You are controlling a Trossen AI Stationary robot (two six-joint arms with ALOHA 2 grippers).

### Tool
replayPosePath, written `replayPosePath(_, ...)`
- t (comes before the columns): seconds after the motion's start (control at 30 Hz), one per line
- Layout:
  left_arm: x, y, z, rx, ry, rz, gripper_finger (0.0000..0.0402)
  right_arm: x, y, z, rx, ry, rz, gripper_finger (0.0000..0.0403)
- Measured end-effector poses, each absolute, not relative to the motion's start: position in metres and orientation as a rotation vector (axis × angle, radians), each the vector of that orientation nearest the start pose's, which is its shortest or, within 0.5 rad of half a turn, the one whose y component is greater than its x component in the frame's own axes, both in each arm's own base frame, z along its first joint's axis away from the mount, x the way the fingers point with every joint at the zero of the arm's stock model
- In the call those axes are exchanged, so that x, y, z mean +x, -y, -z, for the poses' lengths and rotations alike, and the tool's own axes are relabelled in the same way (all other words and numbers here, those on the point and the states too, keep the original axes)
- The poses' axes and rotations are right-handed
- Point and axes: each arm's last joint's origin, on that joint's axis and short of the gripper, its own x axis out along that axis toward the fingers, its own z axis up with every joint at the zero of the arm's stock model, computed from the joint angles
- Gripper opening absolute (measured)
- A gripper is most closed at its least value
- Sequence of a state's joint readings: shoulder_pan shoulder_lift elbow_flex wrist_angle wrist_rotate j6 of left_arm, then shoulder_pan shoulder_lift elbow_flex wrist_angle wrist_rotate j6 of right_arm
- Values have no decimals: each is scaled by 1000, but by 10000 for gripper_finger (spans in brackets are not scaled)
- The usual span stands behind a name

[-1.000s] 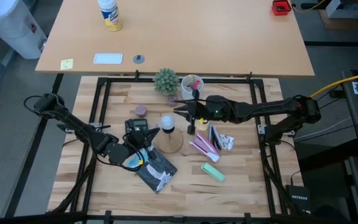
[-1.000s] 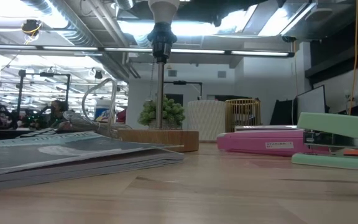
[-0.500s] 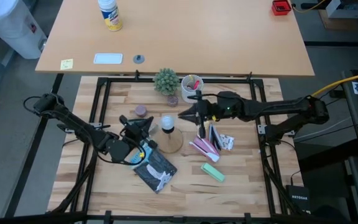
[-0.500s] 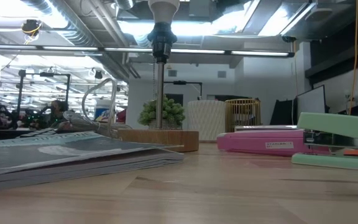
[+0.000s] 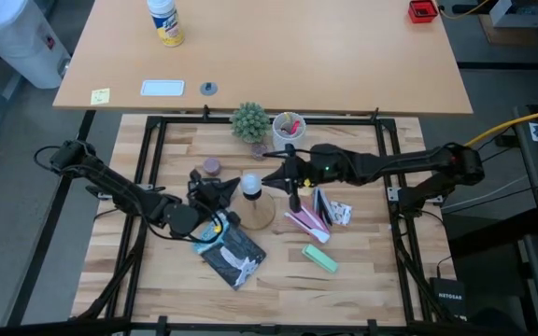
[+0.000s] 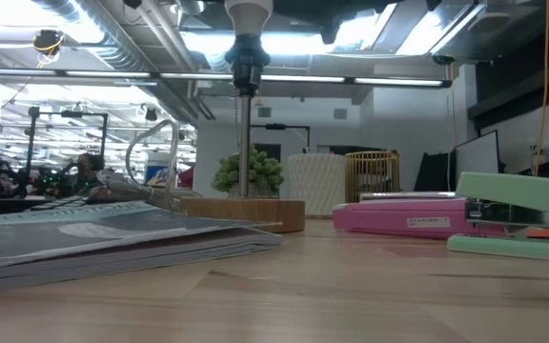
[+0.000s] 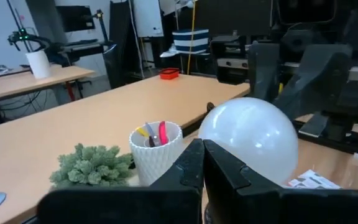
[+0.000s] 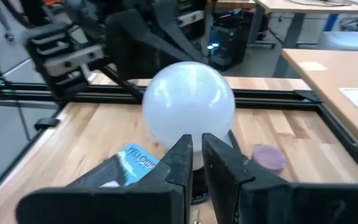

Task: Screw lightbulb
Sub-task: Remove the lightbulb from the lamp

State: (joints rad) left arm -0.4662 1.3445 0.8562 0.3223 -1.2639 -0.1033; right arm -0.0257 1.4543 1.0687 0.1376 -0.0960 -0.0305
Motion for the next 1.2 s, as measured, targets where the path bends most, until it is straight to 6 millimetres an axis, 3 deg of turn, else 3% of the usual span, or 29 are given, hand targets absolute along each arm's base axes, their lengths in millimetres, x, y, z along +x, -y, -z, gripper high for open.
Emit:
replayPosePath(0.33, 257, 117, -286, 0, -56, -730, 1, 335, 9, -311, -85, -175, 31, 44)
replayPosePath(0.7, 258, 118, -288, -13, -47, -695, 1, 332, 11, -317, -146, -152, 86, 44)
replayPosePath(1.0, 256, 112, -297, 61, -33, -870, 1, 307, 7, -339, -64, -145, -25, 44)
replayPosePath(1.2, 262, 99, -293, 62, -50, -916, 1, 311, -3, -333, 1, -177, -138, 44)
